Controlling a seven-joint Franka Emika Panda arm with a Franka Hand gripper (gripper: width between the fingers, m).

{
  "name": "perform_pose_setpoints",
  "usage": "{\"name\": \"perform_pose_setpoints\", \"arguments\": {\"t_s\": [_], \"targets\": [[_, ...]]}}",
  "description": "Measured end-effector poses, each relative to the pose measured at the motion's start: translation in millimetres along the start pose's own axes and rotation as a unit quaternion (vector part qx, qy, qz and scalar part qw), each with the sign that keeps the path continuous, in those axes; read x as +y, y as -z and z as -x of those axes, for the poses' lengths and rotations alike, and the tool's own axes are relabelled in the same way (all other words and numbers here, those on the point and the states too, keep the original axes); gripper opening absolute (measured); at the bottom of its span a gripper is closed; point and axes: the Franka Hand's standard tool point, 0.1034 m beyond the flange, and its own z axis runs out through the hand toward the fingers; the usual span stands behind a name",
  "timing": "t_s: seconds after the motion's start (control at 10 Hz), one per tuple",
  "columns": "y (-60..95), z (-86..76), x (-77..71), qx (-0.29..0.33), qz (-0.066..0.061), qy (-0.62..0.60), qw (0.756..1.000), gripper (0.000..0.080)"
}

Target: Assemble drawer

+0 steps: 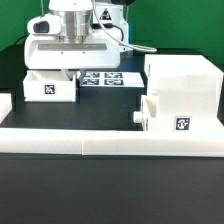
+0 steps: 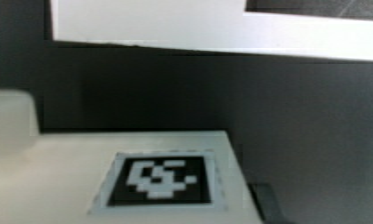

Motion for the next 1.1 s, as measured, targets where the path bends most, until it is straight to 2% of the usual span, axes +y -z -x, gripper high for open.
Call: {"name": "perform_pose_setpoints", "arguments": {"t_s": [0.4, 0.5, 0.6, 0.8, 1.0, 1.1], "targets": [[0.0, 0.0, -0.1, 0.000, 0.000, 0.000, 1.000, 0.0042], [1.5, -2.8, -5.2, -0.001, -0.001, 0.014, 1.000, 0.0042], [9.1, -15.1, -20.6, 0.003, 0.001, 0.050, 0.999, 0.0042], [24.9, -36.8, -44.0, -0.014, -0.009, 0.080, 0.997, 0.0042], [42.5, -68.2, -54.6, -0.015, -0.017, 0.096, 0.995, 0.0042], [47.8, -76.3, -55.9, -0.022, -0.021, 0.106, 0.994, 0.0042]]}}
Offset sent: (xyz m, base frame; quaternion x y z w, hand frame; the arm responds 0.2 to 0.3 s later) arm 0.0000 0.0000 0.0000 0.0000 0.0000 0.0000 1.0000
